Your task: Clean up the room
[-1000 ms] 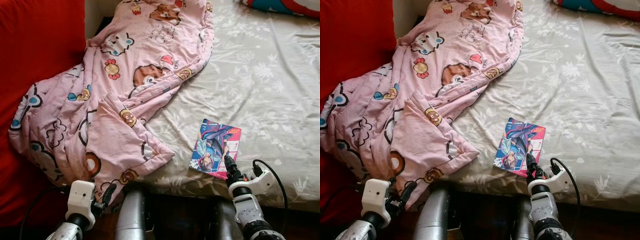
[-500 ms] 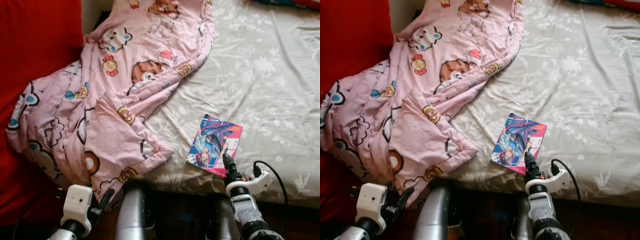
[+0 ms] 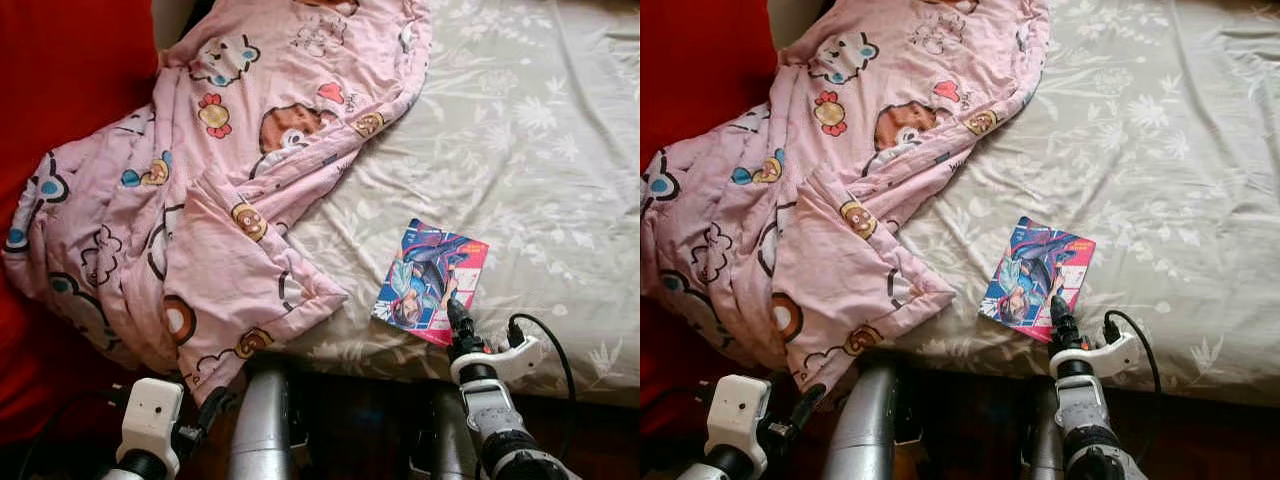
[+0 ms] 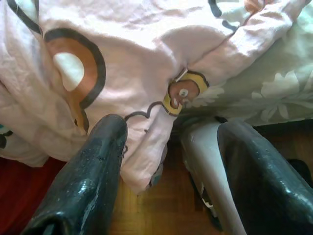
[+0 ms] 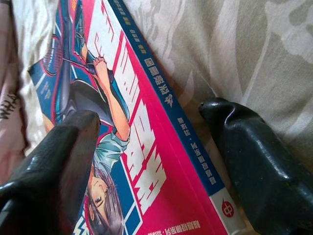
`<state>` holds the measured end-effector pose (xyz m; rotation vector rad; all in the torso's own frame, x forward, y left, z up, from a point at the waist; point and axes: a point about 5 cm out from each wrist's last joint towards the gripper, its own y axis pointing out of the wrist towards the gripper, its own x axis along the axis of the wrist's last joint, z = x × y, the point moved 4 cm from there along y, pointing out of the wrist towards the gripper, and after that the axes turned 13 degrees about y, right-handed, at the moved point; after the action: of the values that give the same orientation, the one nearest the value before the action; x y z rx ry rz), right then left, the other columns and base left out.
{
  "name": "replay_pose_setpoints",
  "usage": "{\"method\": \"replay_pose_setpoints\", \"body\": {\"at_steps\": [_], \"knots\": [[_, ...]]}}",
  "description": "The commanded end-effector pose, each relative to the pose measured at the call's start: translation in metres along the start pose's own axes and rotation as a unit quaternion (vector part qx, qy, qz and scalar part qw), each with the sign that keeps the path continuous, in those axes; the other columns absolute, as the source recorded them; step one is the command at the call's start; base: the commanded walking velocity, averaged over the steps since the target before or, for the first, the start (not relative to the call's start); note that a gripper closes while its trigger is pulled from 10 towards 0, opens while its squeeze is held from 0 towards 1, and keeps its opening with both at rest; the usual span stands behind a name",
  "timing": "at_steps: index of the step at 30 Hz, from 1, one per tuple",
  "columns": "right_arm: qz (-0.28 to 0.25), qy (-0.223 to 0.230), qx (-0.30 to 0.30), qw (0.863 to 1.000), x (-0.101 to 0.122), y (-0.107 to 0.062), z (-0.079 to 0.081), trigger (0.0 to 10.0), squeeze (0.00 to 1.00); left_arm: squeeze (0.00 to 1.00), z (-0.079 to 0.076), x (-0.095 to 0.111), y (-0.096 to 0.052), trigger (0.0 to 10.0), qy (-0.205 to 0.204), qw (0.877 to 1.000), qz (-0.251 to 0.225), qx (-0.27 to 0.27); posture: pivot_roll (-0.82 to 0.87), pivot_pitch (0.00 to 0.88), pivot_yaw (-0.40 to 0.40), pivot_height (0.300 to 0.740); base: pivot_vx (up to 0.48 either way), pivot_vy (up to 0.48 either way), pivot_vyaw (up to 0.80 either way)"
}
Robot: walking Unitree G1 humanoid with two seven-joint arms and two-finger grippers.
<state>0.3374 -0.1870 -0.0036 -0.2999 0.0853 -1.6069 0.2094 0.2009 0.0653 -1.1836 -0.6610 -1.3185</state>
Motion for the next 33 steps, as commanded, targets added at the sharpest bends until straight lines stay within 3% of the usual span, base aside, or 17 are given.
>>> {"method": "replay_pose_setpoints", "body": {"at_steps": [1, 6, 7, 8, 9, 33], "knots": [[0.044, 0.023, -0.073, 0.996, -0.027, -0.019, -0.036, 10.0, 0.0, 0.0, 0.001, -0.011, -0.007, 10.0, 0.0, 1.0, 0.026, 0.003, 0.23, 0.407, 0.128, 0.61, 0.0, 0.0, 0.0], [0.064, 0.023, -0.06, 0.996, -0.035, -0.016, -0.03, 10.0, 0.0, 0.0, 0.001, -0.011, -0.007, 10.0, 0.0, 1.0, 0.027, 0.004, 0.22, 0.406, 0.124, 0.61, 0.0, 0.0, 0.0], [0.076, 0.018, -0.055, 0.995, -0.039, -0.015, -0.028, 5.6, 0.0, 0.0, 0.001, -0.012, -0.007, 10.0, 0.0, 1.0, 0.028, 0.004, 0.22, 0.405, 0.124, 0.61, 0.0, 0.0, 0.0], [0.076, 0.018, -0.055, 0.995, -0.039, -0.015, -0.028, 5.6, 0.0, 0.0, 0.001, -0.012, -0.007, 10.0, 0.0, 1.0, 0.028, 0.004, 0.22, 0.405, 0.124, 0.61, 0.0, 0.0, 0.0], [0.093, 0.015, -0.044, 0.995, -0.046, -0.015, -0.024, 0.0, 0.0, 0.0, 0.001, -0.012, -0.007, 10.0, 0.0, 1.0, 0.029, 0.004, 0.22, 0.405, 0.123, 0.61, 0.0, 0.0, 0.0], [0.109, 0.01, -0.025, 0.994, -0.049, -0.014, -0.02, 0.0, 0.0, 0.0, 0.0, -0.014, -0.001, 10.0, -0.001, 0.999, 0.033, 0.004, 0.21, 0.39, 0.116, 0.61, 0.0, 0.0, 0.0]]}}
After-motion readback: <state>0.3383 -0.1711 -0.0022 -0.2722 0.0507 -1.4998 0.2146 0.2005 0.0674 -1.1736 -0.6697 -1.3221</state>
